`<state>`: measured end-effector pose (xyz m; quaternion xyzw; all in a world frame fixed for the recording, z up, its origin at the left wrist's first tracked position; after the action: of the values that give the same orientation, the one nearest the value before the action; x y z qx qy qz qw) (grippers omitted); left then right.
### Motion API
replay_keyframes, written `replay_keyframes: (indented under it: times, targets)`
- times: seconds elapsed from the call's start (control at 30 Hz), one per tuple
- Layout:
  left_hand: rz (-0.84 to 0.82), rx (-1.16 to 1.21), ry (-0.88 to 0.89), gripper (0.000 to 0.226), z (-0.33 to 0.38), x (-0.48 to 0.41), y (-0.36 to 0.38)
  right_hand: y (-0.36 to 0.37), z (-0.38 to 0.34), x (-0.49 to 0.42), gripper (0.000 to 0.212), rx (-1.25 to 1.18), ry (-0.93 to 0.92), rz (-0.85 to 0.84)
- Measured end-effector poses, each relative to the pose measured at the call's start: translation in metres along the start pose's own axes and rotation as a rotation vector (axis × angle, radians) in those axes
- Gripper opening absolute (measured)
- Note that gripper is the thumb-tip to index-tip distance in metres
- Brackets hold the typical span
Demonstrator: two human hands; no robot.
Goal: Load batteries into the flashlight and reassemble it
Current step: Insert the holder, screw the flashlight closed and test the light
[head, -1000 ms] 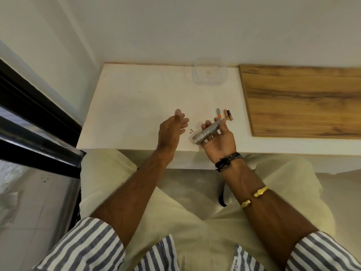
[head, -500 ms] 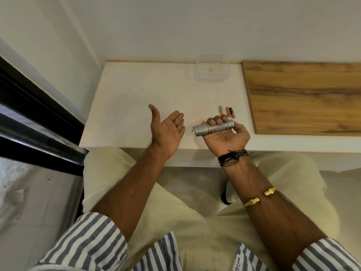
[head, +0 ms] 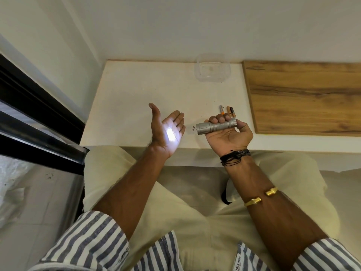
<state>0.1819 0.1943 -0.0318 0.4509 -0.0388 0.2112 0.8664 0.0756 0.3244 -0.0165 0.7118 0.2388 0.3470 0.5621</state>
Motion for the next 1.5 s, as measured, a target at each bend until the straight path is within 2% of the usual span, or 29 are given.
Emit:
replay_keyframes:
  times: [0.33, 0.73, 0.9, 1.03, 1.17, 1.33, 1.5]
  targets:
    - [0.032, -0.066, 0.021, 0.109, -0.0013, 0.003, 0.0042, -0.0004, -0.0001, -0.0007, 0.017, -0.011, -0.002, -0.015]
    - [-0.025, -0.021, -0.006, 0.11, -0.0012, 0.0029, 0.0056, 0.0012, -0.0009, 0.0009, 0.018, -0.007, 0.024, -0.045]
    - [-0.06, 0.012, -0.02, 0.11, -0.0004, 0.0032, 0.0057, 0.0006, -0.0032, 0.0005, 0.034, -0.016, 0.061, -0.056]
    - [-0.054, 0.01, -0.019, 0.109, -0.002, 0.0035, 0.0068, 0.0055, -0.0023, -0.0008, 0.011, 0.095, 0.078, -0.068]
    - [-0.048, 0.004, -0.018, 0.109, -0.0021, 0.0037, 0.0066, 0.0043, -0.0021, -0.0016, 0.009, 0.103, 0.086, -0.062]
    - [-0.057, -0.008, -0.023, 0.109, -0.0025, 0.0039, 0.0048, -0.0005, -0.0032, -0.0003, 0.025, 0.034, 0.069, -0.087]
    - [-0.04, -0.003, -0.017, 0.108, -0.0021, 0.0025, 0.0037, -0.0011, -0.0037, -0.0008, 0.019, 0.045, 0.026, -0.066]
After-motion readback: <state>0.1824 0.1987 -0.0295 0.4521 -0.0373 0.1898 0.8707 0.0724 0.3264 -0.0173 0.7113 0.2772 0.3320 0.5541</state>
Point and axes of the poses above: each hand's wrist, its own x-axis away from the middle knuckle, its own y-axis out of the palm, z = x × y, the point moved 1 cm from there along -x, towards the middle knuckle, and after that the axes turned 14 degrees about -z, right-handed, at the moved point
